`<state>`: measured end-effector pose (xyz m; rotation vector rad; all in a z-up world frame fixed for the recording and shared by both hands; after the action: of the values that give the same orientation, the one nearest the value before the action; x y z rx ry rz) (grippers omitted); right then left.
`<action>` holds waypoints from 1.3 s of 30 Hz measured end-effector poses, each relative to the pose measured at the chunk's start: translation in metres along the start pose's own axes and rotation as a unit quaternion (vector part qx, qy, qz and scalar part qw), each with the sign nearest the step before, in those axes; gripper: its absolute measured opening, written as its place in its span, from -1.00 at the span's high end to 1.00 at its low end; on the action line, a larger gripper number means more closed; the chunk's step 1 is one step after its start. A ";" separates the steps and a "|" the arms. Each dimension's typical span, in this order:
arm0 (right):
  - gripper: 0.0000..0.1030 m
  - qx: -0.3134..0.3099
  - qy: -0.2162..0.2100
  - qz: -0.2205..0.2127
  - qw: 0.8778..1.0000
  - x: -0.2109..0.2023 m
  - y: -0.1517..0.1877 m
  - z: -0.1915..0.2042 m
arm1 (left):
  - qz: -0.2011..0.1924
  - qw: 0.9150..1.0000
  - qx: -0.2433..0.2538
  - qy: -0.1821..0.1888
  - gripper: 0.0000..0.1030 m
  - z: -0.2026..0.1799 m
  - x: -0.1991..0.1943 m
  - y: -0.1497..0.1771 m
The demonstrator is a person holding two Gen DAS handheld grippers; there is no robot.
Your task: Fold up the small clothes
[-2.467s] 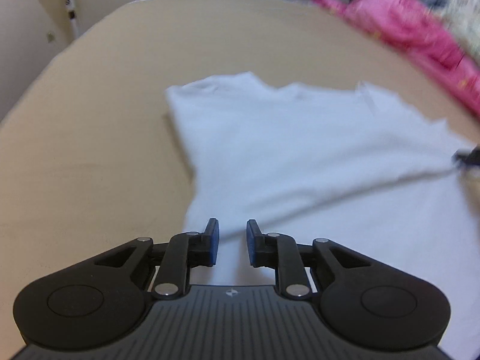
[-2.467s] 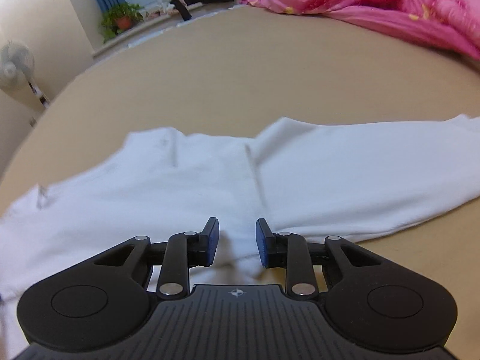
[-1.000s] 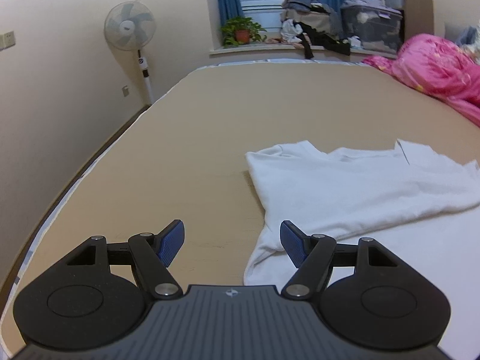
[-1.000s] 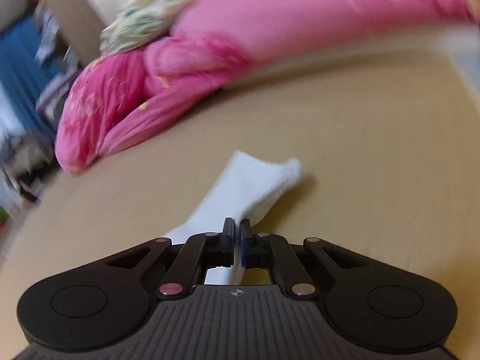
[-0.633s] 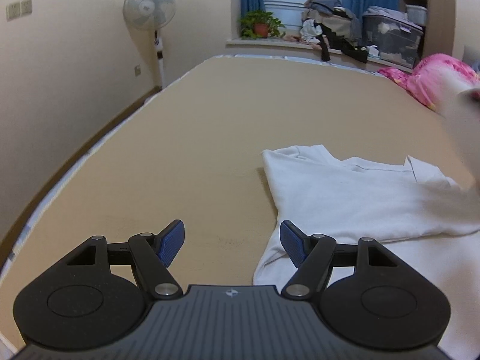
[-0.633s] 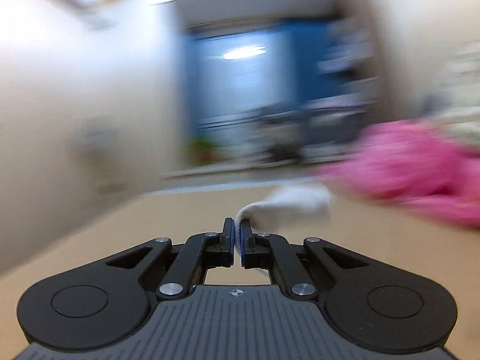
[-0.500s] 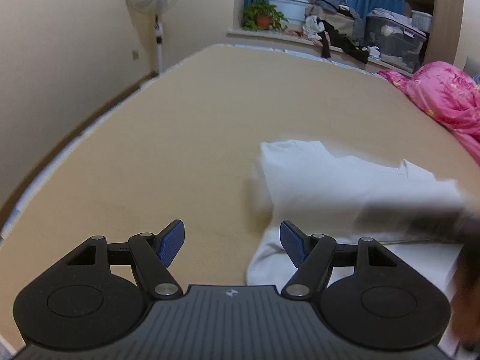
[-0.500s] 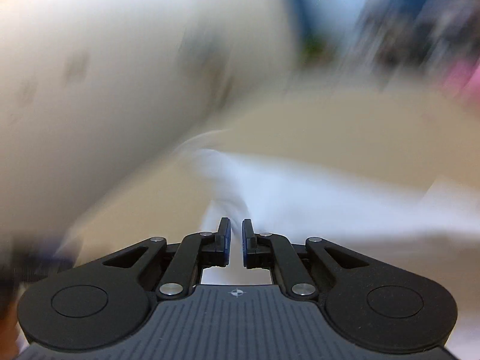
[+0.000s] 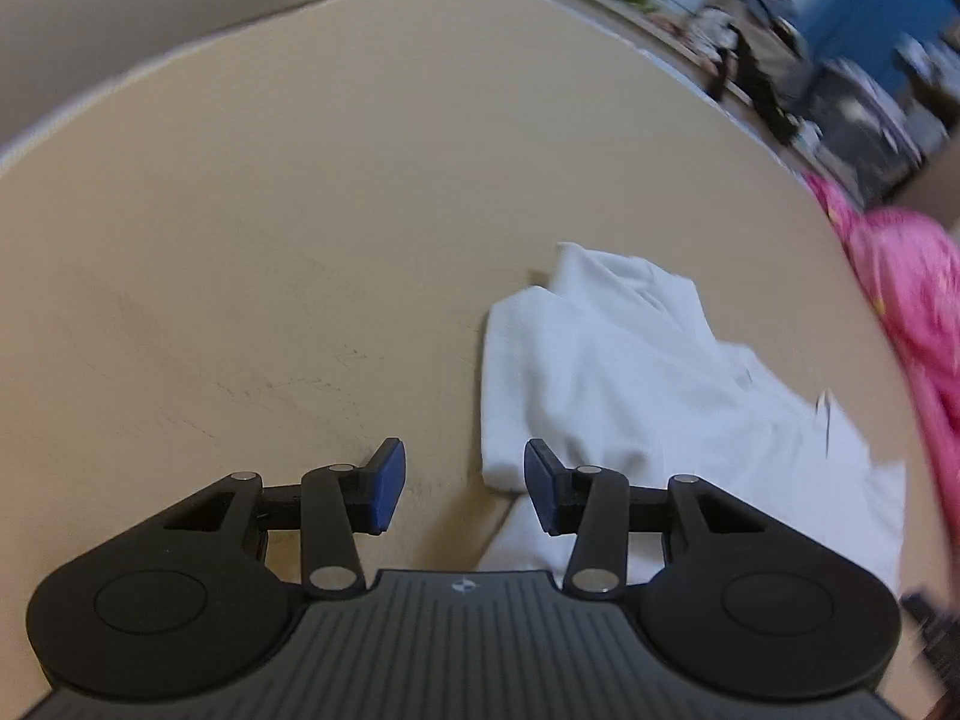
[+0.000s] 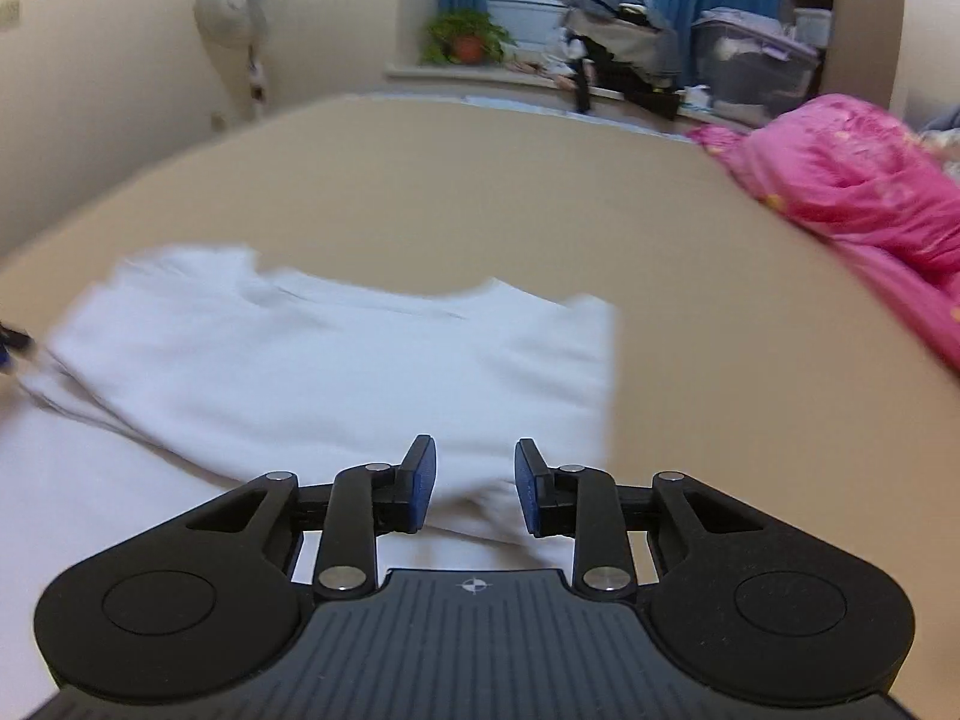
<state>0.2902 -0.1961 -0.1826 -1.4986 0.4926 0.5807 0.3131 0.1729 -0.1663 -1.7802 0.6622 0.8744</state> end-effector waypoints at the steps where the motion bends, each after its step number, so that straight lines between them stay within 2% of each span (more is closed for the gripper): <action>1: 0.41 -0.025 0.013 0.004 1.000 0.004 0.007 -0.003 | 0.005 1.000 -0.011 0.009 0.05 0.002 0.004 0.000; 4: 0.31 -0.089 0.023 0.011 0.996 0.019 0.026 0.004 | 0.007 1.000 -0.001 0.017 0.07 -0.004 0.011 0.001; 6: 0.28 -0.135 0.043 0.004 0.990 0.029 0.034 0.017 | 0.001 1.000 0.024 0.011 0.19 -0.011 0.012 0.002; 7: 0.29 -0.154 0.062 0.000 0.986 0.033 0.036 0.019 | 0.001 0.999 0.031 0.014 0.55 -0.015 0.014 0.003; 8: 0.29 -0.164 0.075 -0.008 0.984 0.037 0.034 0.022 | 0.004 0.999 0.035 0.020 0.74 -0.018 0.016 0.004; 9: 0.29 -0.159 0.073 -0.010 0.984 0.040 0.030 0.022 | 0.001 0.999 0.040 0.015 0.79 -0.020 0.016 0.005; 10: 0.31 -0.149 0.065 -0.007 0.987 0.043 0.026 0.021 | -0.009 0.999 0.051 0.000 0.92 -0.022 0.013 0.004; 11: 0.63 -0.143 0.060 -0.005 0.988 0.050 0.020 0.016 | -0.021 0.998 0.061 -0.012 0.97 -0.025 0.008 0.002; 13: 0.76 -0.116 0.050 -0.018 0.992 0.042 0.008 0.006 | -0.054 0.996 0.074 -0.014 0.97 -0.032 -0.010 -0.003; 15: 0.79 -0.053 0.053 -0.037 0.996 0.026 -0.007 -0.015 | -0.083 0.993 0.081 0.010 0.97 -0.042 -0.033 -0.006; 17: 0.80 -0.001 0.074 -0.032 0.997 0.022 -0.012 -0.038 | -0.083 0.991 0.101 0.023 0.97 -0.052 -0.040 -0.004; 18: 0.80 0.023 0.078 -0.011 0.997 0.024 -0.010 -0.049 | -0.075 0.990 0.118 0.012 0.97 -0.057 -0.038 -0.001; 21: 0.73 0.036 0.028 0.096 0.994 0.037 0.005 -0.061 | -0.057 0.988 0.140 -0.027 0.95 -0.061 -0.030 0.003; 23: 0.71 0.021 0.015 0.111 0.993 0.030 0.004 -0.061 | -0.060 0.988 0.136 -0.040 0.81 -0.059 -0.035 0.002; 26: 0.68 0.075 -0.038 0.061 0.995 0.006 -0.020 -0.070 | -0.085 0.987 0.130 -0.046 0.72 -0.059 -0.048 0.001; 28: 0.58 0.123 -0.072 0.022 0.990 -0.001 -0.030 -0.077 | -0.092 0.987 0.132 -0.025 0.72 -0.064 -0.050 0.000; 30: 0.46 0.162 -0.090 -0.016 0.983 0.003 -0.036 -0.081 | -0.080 0.986 0.145 -0.005 0.72 -0.072 -0.043 0.003; 31: 0.43 0.175 -0.092 -0.022 0.980 0.008 -0.035 -0.081 | -0.065 0.986 0.152 -0.005 0.67 -0.073 -0.033 0.006; 32: 0.43 0.187 -0.084 -0.015 0.979 0.022 -0.033 -0.082 | -0.034 0.986 0.161 -0.013 0.58 -0.073 -0.020 0.011; 33: 0.43 0.194 -0.068 0.006 0.979 0.035 -0.026 -0.084 | 0.002 0.985 0.169 -0.027 0.57 -0.070 -0.007 0.018; 34: 0.42 0.196 -0.039 0.039 0.979 0.048 -0.015 -0.087 | 0.023 0.984 0.173 -0.045 0.42 -0.067 0.001 0.023; 35: 0.25 0.199 0.004 0.066 0.978 0.058 -0.003 -0.093 | 0.015 0.984 0.170 -0.050 0.39 -0.066 -0.002 0.025; 36: 0.14 0.219 0.010 0.073 0.973 0.059 0.003 -0.097 | 0.002 0.984 0.174 -0.047 0.39 -0.069 -0.009 0.022; 38: 0.17 0.270 -0.003 0.064 0.961 0.050 0.007 -0.106 | -0.045 0.980 0.190 -0.031 0.31 -0.076 -0.023 0.019; 39: 0.16 0.267 -0.003 0.068 0.961 0.049 0.009 -0.107 | -0.045 0.978 0.198 -0.039 0.28 -0.078 -0.021 0.021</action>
<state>0.3282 -0.3001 -0.2230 -0.9542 0.6894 0.5061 0.3047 0.0936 -0.1426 -1.4006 0.6485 0.6900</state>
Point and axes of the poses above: each gripper's, at about its wrist camera, not at the fingertips, and x roughly the way its jaws point, z to its left, y to its underside, the point moved 4 cm from there along x, roughly the way its jaws point, and after that the axes turned 10 degrees about x, right-handed, at the moved point
